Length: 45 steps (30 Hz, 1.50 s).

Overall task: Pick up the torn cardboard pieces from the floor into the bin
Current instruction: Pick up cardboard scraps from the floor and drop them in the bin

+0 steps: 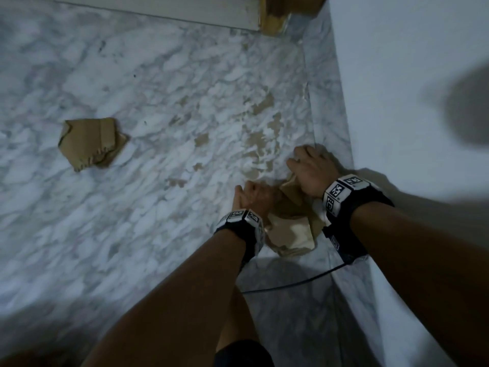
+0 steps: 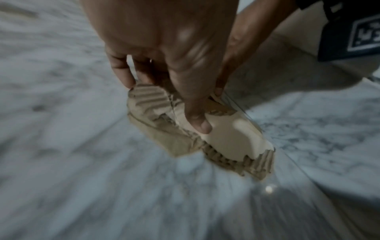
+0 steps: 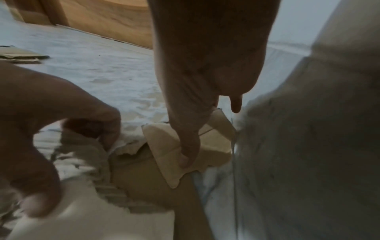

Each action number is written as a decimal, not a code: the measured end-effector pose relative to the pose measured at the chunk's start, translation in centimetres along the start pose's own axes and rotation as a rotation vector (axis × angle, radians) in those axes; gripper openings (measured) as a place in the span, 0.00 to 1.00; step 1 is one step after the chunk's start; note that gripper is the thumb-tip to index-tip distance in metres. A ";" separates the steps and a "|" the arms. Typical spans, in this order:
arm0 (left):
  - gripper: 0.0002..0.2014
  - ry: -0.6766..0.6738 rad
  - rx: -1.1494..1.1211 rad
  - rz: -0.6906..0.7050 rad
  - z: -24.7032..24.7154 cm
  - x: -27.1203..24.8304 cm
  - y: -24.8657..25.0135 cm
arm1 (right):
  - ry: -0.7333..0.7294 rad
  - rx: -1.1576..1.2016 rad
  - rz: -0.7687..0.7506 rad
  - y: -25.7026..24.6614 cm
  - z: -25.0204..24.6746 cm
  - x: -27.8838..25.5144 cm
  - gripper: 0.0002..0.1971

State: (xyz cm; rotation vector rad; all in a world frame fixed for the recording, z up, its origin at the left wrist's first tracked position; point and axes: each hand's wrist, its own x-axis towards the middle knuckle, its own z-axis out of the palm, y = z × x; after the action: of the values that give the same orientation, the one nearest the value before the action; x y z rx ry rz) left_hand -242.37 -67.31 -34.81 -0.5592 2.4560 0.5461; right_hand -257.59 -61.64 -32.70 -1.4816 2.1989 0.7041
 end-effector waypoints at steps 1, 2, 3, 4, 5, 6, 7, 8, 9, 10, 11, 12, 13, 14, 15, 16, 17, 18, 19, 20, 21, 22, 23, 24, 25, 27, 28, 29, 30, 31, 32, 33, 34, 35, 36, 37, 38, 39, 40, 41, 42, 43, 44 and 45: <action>0.27 -0.021 -0.008 -0.012 -0.2 0.2 -0.3 | -0.021 -0.030 0.001 0.2 -0.2 -0.1 0.16; 0.21 -0.043 -0.009 -0.017 -0.3 0.1 -0.7 | -0.050 -0.037 0.003 0.2 -0.3 -0.3 0.13; 0.18 -0.051 -0.010 -0.027 -0.4 -0.9 -2.1 | -0.068 -0.036 -0.007 -0.9 -1.2 -0.7 0.10; 0.16 -0.063 -0.017 -0.025 -0.5 -1.0 -2.6 | -0.109 -0.013 -0.010 -1.1 -1.2 -0.9 0.08; 0.15 -0.065 -0.033 -0.026 -0.7 -1.5 -3.5 | -0.130 0.024 -0.018 -1.8 -1.7 -1.0 0.08; 0.15 -0.052 -0.046 -0.030 -1.1 -2.4 -4.8 | -0.127 0.064 -0.035 -2.7 -2.1 -1.1 0.09; 0.15 -0.037 -0.060 -0.045 -1.4 -3.3 -6.3 | -0.124 0.098 -0.040 -3.9 -2.5 -1.3 0.11; 0.16 -0.013 -0.075 -0.060 -2.0 -4.3 -7.9 | -0.110 0.130 -0.043 -5.1 -3.2 -1.3 0.12; 0.16 0.005 -0.085 -0.086 -2.6 -5.3 -9.6 | -0.092 0.156 -0.054 -6.5 -3.9 -1.1 0.12; 0.16 0.030 -0.090 -0.116 -3.2 -6.4 -11.6 | -0.076 0.191 -0.061 -7.8 -4.4 -0.7 0.11; 0.16 0.055 -0.099 -0.161 -3.8 -7.4 -13.7 | -0.069 0.230 -0.066 -9.3 -5.0 -0.4 0.11; 0.15 0.073 -0.119 -0.215 -4.3 -8.5 -15.9 | -0.065 0.264 -0.064 -10.9 -5.8 0.0 0.12; 0.13 0.085 -0.156 -0.273 -4.8 -9.6 -18.2 | -0.053 0.292 -0.063 -12.4 -6.4 0.5 0.13; 0.13 0.103 -0.196 -0.325 -5.2 -10.6 -20.4 | -0.035 0.322 -0.062 -14.0 -7.2 1.0 0.13; 0.13 0.119 -0.225 -0.371 -5.6 -11.4 -22.5 | -0.015 0.354 -0.063 -15.5 -8.0 1.6 0.13; 0.14 0.143 -0.240 -0.402 -5.8 -12.1 -24.5 | -0.002 0.394 -0.068 -17.0 -8.9 2.2 0.13; 0.17 0.175 -0.249 -0.426 -6.0 -12.5 -26.4 | 0.009 0.433 -0.080 -18.4 -9.7 3.0 0.12; 0.18 0.211 -0.256 -0.446 -6.1 -12.6 -28.1 | 0.008 0.461 -0.092 -19.8 -10.6 3.9 0.12; 0.19 0.234 -0.258 -0.460 -6.1 -12.5 -29.7 | 0.005 0.474 -0.106 -21.0 -11.4 4.9 0.12; 0.19 0.230 -0.248 -0.454 -6.3 -12.2 -31.0 | 0.002 0.480 -0.113 -22.1 -12.1 5.9 0.13; 0.21 0.218 -0.227 -0.436 -6.4 -11.8 -32.1 | -0.002 0.485 -0.117 -23.0 -12.6 6.8 0.15; 0.23 0.202 -0.202 -0.411 -6.5 -11.1 -33.0 | -0.004 0.486 -0.122 -23.8 -13.0 7.7 0.16; 0.25 0.184 -0.185 -0.380 -6.5 -10.3 -33.8 | -0.004 0.481 -0.132 -24.3 -13.1 8.6 0.16; 0.28 0.158 -0.180 -0.355 -6.7 -9.7 -34.2 | -0.004 0.471 -0.142 -24.6 -13.3 9.3 0.14; 0.32 0.130 -0.188 -0.335 -6.5 -8.8 -34.9 | -0.006 0.461 -0.146 -24.8 -13.3 9.9 0.11; 0.40 0.073 -0.205 -0.319 -5.9 -7.4 -35.7 | -0.015 0.454 -0.141 -24.8 -13.2 10.9 0.09; 0.40 0.062 -0.209 -0.313 -5.6 -7.1 -35.7 | -0.025 0.465 -0.134 -24.6 -13.1 11.3 0.11; 0.38 0.084 -0.212 -0.299 -5.3 -7.0 -35.7 | -0.038 0.487 -0.128 -24.5 -13.0 11.5 0.14; 0.34 0.103 -0.203 -0.290 -5.3 -7.0 -35.4 | -0.051 0.514 -0.119 -24.4 -13.0 11.6 0.18; 0.29 0.139 -0.205 -0.265 -5.3 -7.0 -35.1 | -0.061 0.534 -0.107 -24.3 -12.9 11.6 0.21; 0.24 0.145 -0.217 -0.257 -5.4 -7.0 -34.7 | -0.072 0.544 -0.092 -24.3 -12.8 11.6 0.23; 0.19 0.166 -0.256 -0.233 -5.6 -6.9 -34.5 | -0.078 0.547 -0.078 -24.3 -12.7 11.6 0.23; 0.14 0.151 -0.292 -0.233 -6.0 -7.2 -34.2 | -0.081 0.545 -0.067 -24.4 -12.7 11.5 0.21; 0.11 0.155 -0.327 -0.218 -6.0 -7.2 -34.2 | -0.075 0.542 -0.065 -24.4 -12.7 11.4 0.18; 0.14 0.164 -0.365 -0.217 -6.0 -7.4 -34.3 | -0.061 0.540 -0.065 -24.5 -12.8 11.3 0.15; 0.18 0.194 -0.400 -0.206 -5.8 -7.7 -34.5 | -0.037 0.543 -0.068 -24.6 -13.0 11.0 0.12; 0.19 0.212 -0.430 -0.210 -5.7 -8.4 -34.7 | -0.003 0.547 -0.065 -24.7 -13.5 10.6 0.11; 0.17 0.241 -0.459 -0.200 -5.7 -9.3 -34.8 | 0.031 0.556 -0.059 -24.9 -14.0 10.0 0.09; 0.14 0.242 -0.475 -0.216 -6.0 -10.5 -34.9 | 0.056 0.571 -0.051 -25.2 -14.7 9.4 0.05; 0.13 0.244 -0.483 -0.244 -6.4 -12.0 -35.0 | 0.076 0.586 -0.046 -25.6 -15.4 8.7 0.03; 0.16 0.246 -0.474 -0.302 -6.9 -13.7 -35.3 | 0.090 0.594 -0.046 -26.0 -16.3 7.9 0.07; 0.22 0.246 -0.455 -0.371 -7.4 -15.5 -35.6 | 0.100 0.600 -0.058 -26.6 -17.3 7.1 0.10; 0.26 0.251 -0.428 -0.439 -8.1 -17.7 -35.8 | 0.110 0.605 -0.082 -27.4 -18.2 6.2 0.11; 0.27 0.263 -0.394 -0.487 -8.9 -20.0 -36.0 | 0.126 0.609 -0.113 -28.4 -19.2 5.2 0.10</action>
State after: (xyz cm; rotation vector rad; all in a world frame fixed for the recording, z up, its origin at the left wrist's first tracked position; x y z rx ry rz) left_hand -213.13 -96.20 -25.42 -1.4201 2.3229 0.7893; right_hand -233.92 -85.96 -25.67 -1.3285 2.1241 -0.1057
